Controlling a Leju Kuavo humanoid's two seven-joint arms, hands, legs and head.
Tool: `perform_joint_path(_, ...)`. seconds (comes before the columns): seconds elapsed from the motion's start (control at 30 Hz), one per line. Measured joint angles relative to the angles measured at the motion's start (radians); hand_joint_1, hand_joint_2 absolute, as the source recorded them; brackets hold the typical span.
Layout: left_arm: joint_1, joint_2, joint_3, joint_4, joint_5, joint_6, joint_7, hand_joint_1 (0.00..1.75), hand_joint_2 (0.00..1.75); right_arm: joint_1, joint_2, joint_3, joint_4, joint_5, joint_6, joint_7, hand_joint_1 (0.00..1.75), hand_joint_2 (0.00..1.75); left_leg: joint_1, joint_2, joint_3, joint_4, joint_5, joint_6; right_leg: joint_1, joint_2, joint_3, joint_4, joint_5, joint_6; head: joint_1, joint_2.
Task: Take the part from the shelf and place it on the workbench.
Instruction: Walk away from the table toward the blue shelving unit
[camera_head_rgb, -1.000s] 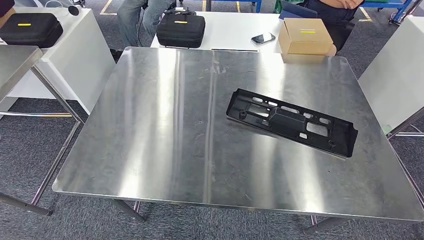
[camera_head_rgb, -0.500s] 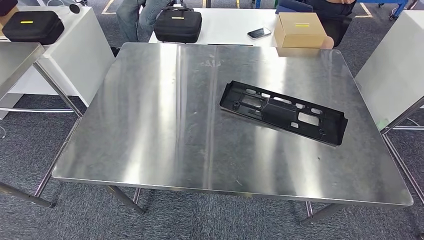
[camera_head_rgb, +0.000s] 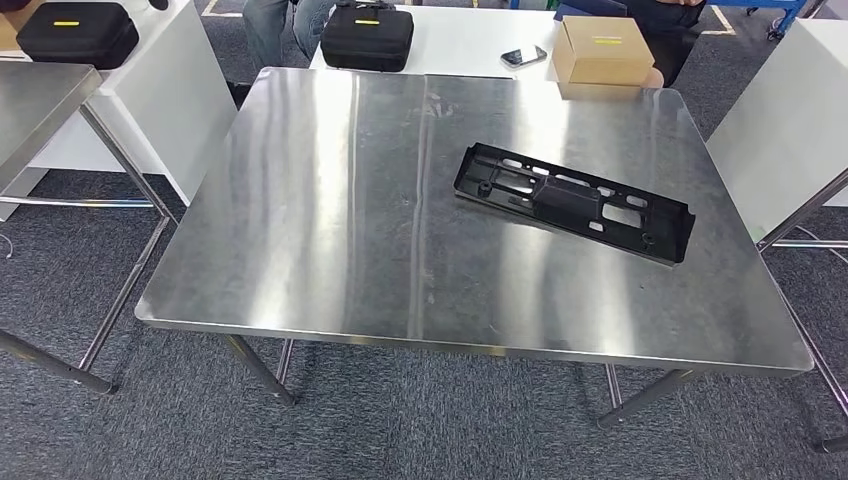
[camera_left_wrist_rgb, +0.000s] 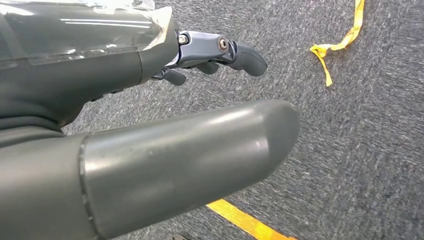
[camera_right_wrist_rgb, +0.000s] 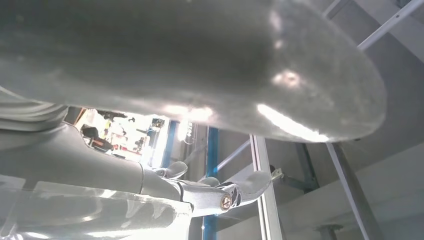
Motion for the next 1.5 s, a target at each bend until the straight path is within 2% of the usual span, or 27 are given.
perform_joint_path(0.07, 0.0, 0.0, 0.0, 0.0, 0.003, 0.004, -0.005, 0.0, 0.0, 0.0, -0.002, 0.001, 0.001, -0.005, 0.0, 0.004, 0.0, 0.0, -0.003, -0.001, -0.014, 0.008, 0.013, -0.009, 0.005, 0.0, 0.063, -0.105, -0.005, -0.01, -0.002, 0.0)
perform_joint_path(0.17, 0.0, 0.0, 0.0, 0.001, 0.006, 0.007, -0.011, 0.0, 0.0, 0.001, -0.006, 0.007, 0.006, -0.008, 0.0, 0.007, 0.0, 0.0, -0.003, -0.003, -0.024, 0.016, 0.021, -0.024, 0.003, -0.002, 0.052, -0.123, 0.001, -0.034, -0.004, 0.0)
perform_joint_path(0.2, 0.001, 0.001, 0.0, 0.001, 0.008, 0.007, -0.011, 0.0, 0.0, 0.0, -0.007, 0.01, 0.007, -0.008, 0.0, 0.007, 0.0, 0.0, -0.001, -0.007, -0.031, 0.031, 0.0, -0.03, -0.001, -0.004, 0.045, -0.123, 0.009, -0.046, -0.005, 0.0)
perform_joint_path(0.27, 0.001, 0.002, 0.0, 0.001, 0.013, 0.007, -0.012, 0.0, 0.0, -0.001, -0.009, 0.016, 0.01, -0.009, 0.0, 0.009, 0.0, 0.0, 0.005, -0.012, -0.058, 0.118, -0.092, -0.044, -0.006, -0.009, 0.023, -0.124, 0.029, -0.065, -0.008, 0.0)
perform_joint_path(0.33, 0.001, 0.002, 0.0, 0.001, 0.017, 0.007, -0.013, 0.0, 0.0, -0.003, -0.013, 0.023, 0.014, -0.013, 0.0, 0.014, 0.0, 0.0, 0.012, -0.013, -0.085, 0.238, -0.174, -0.054, -0.006, -0.01, 0.0, -0.122, 0.049, -0.07, -0.01, 0.0)
perform_joint_path(0.37, 0.0, 0.002, 0.0, 0.001, 0.021, 0.007, -0.013, 0.0, 0.0, -0.004, -0.015, 0.027, 0.019, -0.016, 0.0, 0.017, 0.0, 0.0, 0.015, -0.013, -0.087, 0.276, -0.182, -0.058, -0.006, -0.011, -0.011, -0.121, 0.058, -0.067, -0.011, 0.0)
perform_joint_path(0.43, -0.002, 0.003, 0.0, 0.001, 0.03, 0.007, -0.014, 0.0, 0.0, -0.007, -0.021, 0.036, 0.029, -0.024, 0.0, 0.021, 0.0, 0.0, 0.022, -0.013, -0.045, 0.257, -0.137, -0.063, -0.009, -0.011, -0.034, -0.111, 0.074, -0.059, -0.011, 0.0)
perform_joint_path(0.5, -0.005, 0.005, 0.001, 0.001, 0.035, 0.007, -0.015, 0.0, 0.0, -0.01, -0.026, 0.044, 0.037, -0.028, 0.0, 0.023, 0.0, 0.0, 0.028, -0.014, 0.049, 0.13, -0.092, -0.065, -0.011, -0.011, -0.059, -0.095, 0.085, -0.049, -0.012, 0.0)
perform_joint_path(0.57, -0.007, 0.006, 0.001, 0.001, 0.035, 0.007, -0.015, 0.0, 0.0, -0.014, -0.03, 0.049, 0.042, -0.029, 0.0, 0.024, 0.0, 0.0, 0.026, -0.019, 0.111, 0.024, -0.093, -0.063, -0.01, -0.012, -0.075, -0.084, 0.095, -0.035, -0.011, 0.0)
perform_joint_path(0.63, -0.008, 0.006, 0.0, 0.001, 0.039, 0.007, -0.017, 0.0, 0.0, -0.019, -0.034, 0.052, 0.046, -0.033, 0.0, 0.024, 0.0, 0.0, 0.018, -0.023, 0.108, 0.003, -0.096, -0.049, -0.009, -0.013, -0.082, -0.085, 0.11, -0.016, -0.01, 0.0)
perform_joint_path(0.7, -0.01, 0.006, 0.004, 0.002, 0.051, 0.008, -0.023, 0.0, 0.0, -0.024, -0.037, 0.057, 0.052, -0.042, 0.0, 0.025, 0.0, 0.0, 0.016, -0.017, 0.087, 0.0, -0.076, -0.024, -0.01, -0.012, -0.094, -0.076, 0.106, -0.006, -0.01, 0.0)
perform_joint_path(0.77, -0.014, 0.007, 0.011, 0.002, 0.066, 0.009, -0.03, 0.0, 0.0, -0.037, -0.04, 0.064, 0.065, -0.058, 0.0, 0.027, 0.0, 0.0, 0.017, -0.01, 0.06, -0.005, -0.049, -0.003, -0.01, -0.01, -0.125, -0.01, 0.039, -0.017, -0.006, 0.0)
perform_joint_path(0.83, -0.017, 0.007, 0.016, 0.004, 0.076, 0.009, -0.034, 0.0, 0.0, -0.055, -0.041, 0.071, 0.084, -0.075, 0.0, 0.031, 0.0, 0.0, 0.013, -0.005, 0.027, -0.005, -0.023, 0.005, -0.009, -0.008, -0.155, 0.117, -0.049, -0.028, -0.002, 0.0)
perform_joint_path(0.87, -0.018, 0.007, 0.017, 0.006, 0.078, 0.009, -0.036, 0.0, 0.0, -0.063, -0.041, 0.073, 0.095, -0.08, 0.0, 0.032, 0.0, 0.0, 0.011, -0.003, 0.012, -0.004, -0.009, 0.005, -0.008, -0.007, -0.159, 0.171, -0.069, -0.024, -0.002, 0.0)
perform_joint_path(0.9, -0.019, 0.007, 0.018, 0.008, 0.08, 0.009, -0.038, 0.0, 0.0, -0.07, -0.042, 0.075, 0.105, -0.082, 0.0, 0.031, 0.0, 0.0, 0.008, -0.002, -0.004, -0.003, 0.004, 0.005, -0.007, -0.007, -0.149, 0.198, -0.068, -0.016, -0.002, 0.0)
perform_joint_path(0.93, -0.019, 0.007, 0.018, 0.01, 0.082, 0.009, -0.041, 0.0, 0.0, -0.075, -0.042, 0.076, 0.113, -0.082, 0.0, 0.029, 0.0, 0.0, 0.006, -0.002, -0.018, -0.002, 0.017, 0.005, -0.007, -0.006, -0.123, 0.189, -0.049, -0.006, -0.002, 0.0)
perform_joint_path(1.0, -0.021, 0.007, 0.018, 0.013, 0.085, 0.008, -0.044, 0.0, 0.0, -0.083, -0.041, 0.077, 0.124, -0.08, 0.0, 0.019, 0.0, 0.0, 0.003, -0.002, -0.043, 0.0, 0.04, 0.001, -0.005, -0.006, -0.025, 0.073, -0.009, 0.003, -0.001, 0.0)
perform_joint_path(1.07, -0.023, 0.007, 0.018, 0.017, 0.085, 0.008, -0.046, 0.0, 0.0, -0.085, -0.039, 0.076, 0.127, -0.078, 0.0, 0.008, 0.0, 0.0, -0.001, -0.004, -0.058, 0.0, 0.063, -0.008, 0.004, -0.006, 0.077, -0.084, -0.014, -0.01, -0.003, 0.0)
perform_joint_path(1.1, -0.024, 0.007, 0.018, 0.019, 0.083, 0.008, -0.047, 0.0, 0.0, -0.083, -0.037, 0.075, 0.127, -0.077, 0.0, 0.004, 0.0, 0.0, -0.001, -0.005, -0.061, -0.001, 0.074, -0.013, 0.009, -0.005, 0.102, -0.13, -0.022, -0.019, -0.003, 0.0)
perform_joint_path(1.17, -0.023, 0.008, 0.017, 0.022, 0.075, 0.007, -0.049, 0.0, 0.0, -0.075, -0.033, 0.07, 0.127, -0.078, 0.0, 0.0, 0.0, 0.0, 0.0, -0.005, -0.064, -0.005, 0.091, -0.024, 0.008, -0.006, 0.099, -0.149, -0.019, -0.034, -0.005, 0.0)
perform_joint_path(1.2, -0.022, 0.01, 0.017, 0.023, 0.069, 0.004, -0.049, 0.0, 0.0, -0.07, -0.031, 0.067, 0.126, -0.081, 0.0, -0.001, 0.0, 0.0, 0.002, -0.006, -0.07, 0.003, 0.08, -0.031, 0.004, -0.007, 0.091, -0.148, -0.01, -0.042, -0.005, 0.0)
perform_joint_path(1.27, -0.019, 0.013, 0.015, 0.025, 0.059, -0.004, -0.049, 0.0, 0.0, -0.057, -0.028, 0.06, 0.123, -0.088, 0.0, -0.002, 0.0, 0.0, 0.008, -0.01, -0.09, 0.065, 0.002, -0.044, -0.005, -0.011, 0.071, -0.147, 0.011, -0.062, -0.008, 0.0)
perform_joint_path(1.33, -0.017, 0.015, 0.014, 0.027, 0.051, -0.011, -0.05, 0.0, 0.0, -0.044, -0.025, 0.052, 0.121, -0.094, 0.0, -0.002, 0.0, 0.0, 0.012, -0.013, -0.12, 0.195, -0.101, -0.055, -0.003, -0.014, 0.045, -0.144, 0.033, -0.071, -0.01, 0.0)
perform_joint_path(1.37, -0.017, 0.015, 0.013, 0.027, 0.049, -0.013, -0.05, 0.0, 0.0, -0.038, -0.024, 0.048, 0.12, -0.096, 0.0, -0.002, 0.0, 0.0, 0.015, -0.013, -0.13, 0.256, -0.127, -0.059, -0.003, -0.015, 0.031, -0.141, 0.043, -0.07, -0.01, 0.0)
perform_joint_path(1.4, -0.016, 0.016, 0.012, 0.028, 0.047, -0.014, -0.05, 0.0, 0.0, -0.034, -0.023, 0.044, 0.119, -0.098, 0.0, -0.002, 0.0, 0.0, 0.017, -0.013, -0.128, 0.293, -0.126, -0.062, -0.003, -0.015, 0.016, -0.135, 0.053, -0.067, -0.011, 0.0)
perform_joint_path(1.43, -0.016, 0.017, 0.011, 0.029, 0.046, -0.015, -0.05, 0.0, 0.0, -0.03, -0.023, 0.041, 0.119, -0.099, 0.0, -0.002, 0.0, 0.0, 0.02, -0.013, -0.109, 0.294, -0.106, -0.064, -0.004, -0.015, -0.001, -0.128, 0.061, -0.063, -0.011, 0.0)
perform_joint_path(1.5, -0.016, 0.02, 0.008, 0.029, 0.045, -0.015, -0.05, 0.0, 0.0, -0.024, -0.022, 0.037, 0.117, -0.1, 0.0, -0.002, 0.0, 0.0, 0.027, -0.013, -0.026, 0.199, -0.058, -0.066, -0.007, -0.014, -0.032, -0.111, 0.074, -0.052, -0.012, 0.0)
